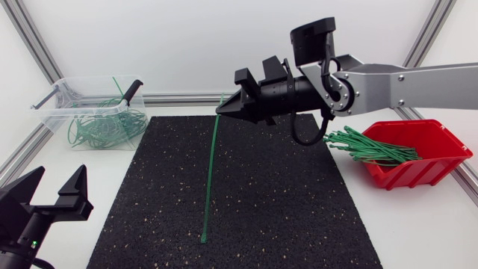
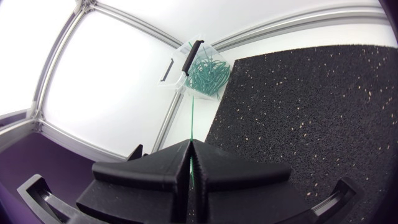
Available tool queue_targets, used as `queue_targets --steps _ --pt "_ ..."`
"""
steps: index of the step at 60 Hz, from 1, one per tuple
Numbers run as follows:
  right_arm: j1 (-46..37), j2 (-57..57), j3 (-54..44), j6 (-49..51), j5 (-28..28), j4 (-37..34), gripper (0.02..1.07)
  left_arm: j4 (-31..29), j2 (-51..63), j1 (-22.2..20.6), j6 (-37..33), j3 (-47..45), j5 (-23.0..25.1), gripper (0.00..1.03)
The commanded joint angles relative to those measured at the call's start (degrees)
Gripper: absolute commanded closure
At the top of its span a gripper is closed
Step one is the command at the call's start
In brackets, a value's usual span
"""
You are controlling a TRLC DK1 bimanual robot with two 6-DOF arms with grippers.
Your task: Take a green cable tie from the red box, thread the tail through the head to close it, then place it in the transparent bin on the left.
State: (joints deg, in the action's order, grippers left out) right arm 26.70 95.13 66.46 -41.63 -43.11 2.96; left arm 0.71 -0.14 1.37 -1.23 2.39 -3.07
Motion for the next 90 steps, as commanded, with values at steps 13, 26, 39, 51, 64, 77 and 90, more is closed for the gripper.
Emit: queue_targets --steps 13,26,39,51,64,77,90 --pt "-2.53 5.85 -8.36 -9.17 -0.83 13.83 1.01 -1.15 -0.39 -0.22 1.06 -2.31 -0.53 0.04" --pt "-4.99 6.56 -12.49 -8.82 1.72 17.87 1.01 -1.06 -0.39 -0.22 1.15 -2.31 -0.53 0.04" --pt "-8.07 0.32 -18.82 0.41 4.0 14.26 0.58 -1.06 -0.39 -0.22 1.15 -2.31 -0.53 0.04" --pt "-9.03 -9.53 -21.46 15.52 11.82 4.6 0.46 -1.06 -0.39 -0.14 1.15 -2.31 -0.53 0.04" --pt "-7.19 -14.1 -15.39 31.08 19.12 -10.43 0.32 -1.06 -0.39 -0.14 1.15 -2.31 -0.53 0.04" --pt "-0.24 -13.48 -6.43 49.36 25.89 -23.79 0.14 -1.06 -0.39 -0.05 1.15 -2.31 -0.53 0.04" --pt "9.51 -10.14 0.87 72.04 31.25 -36.18 0.07 -1.06 -0.39 -0.14 1.06 -2.31 -0.53 0.04"
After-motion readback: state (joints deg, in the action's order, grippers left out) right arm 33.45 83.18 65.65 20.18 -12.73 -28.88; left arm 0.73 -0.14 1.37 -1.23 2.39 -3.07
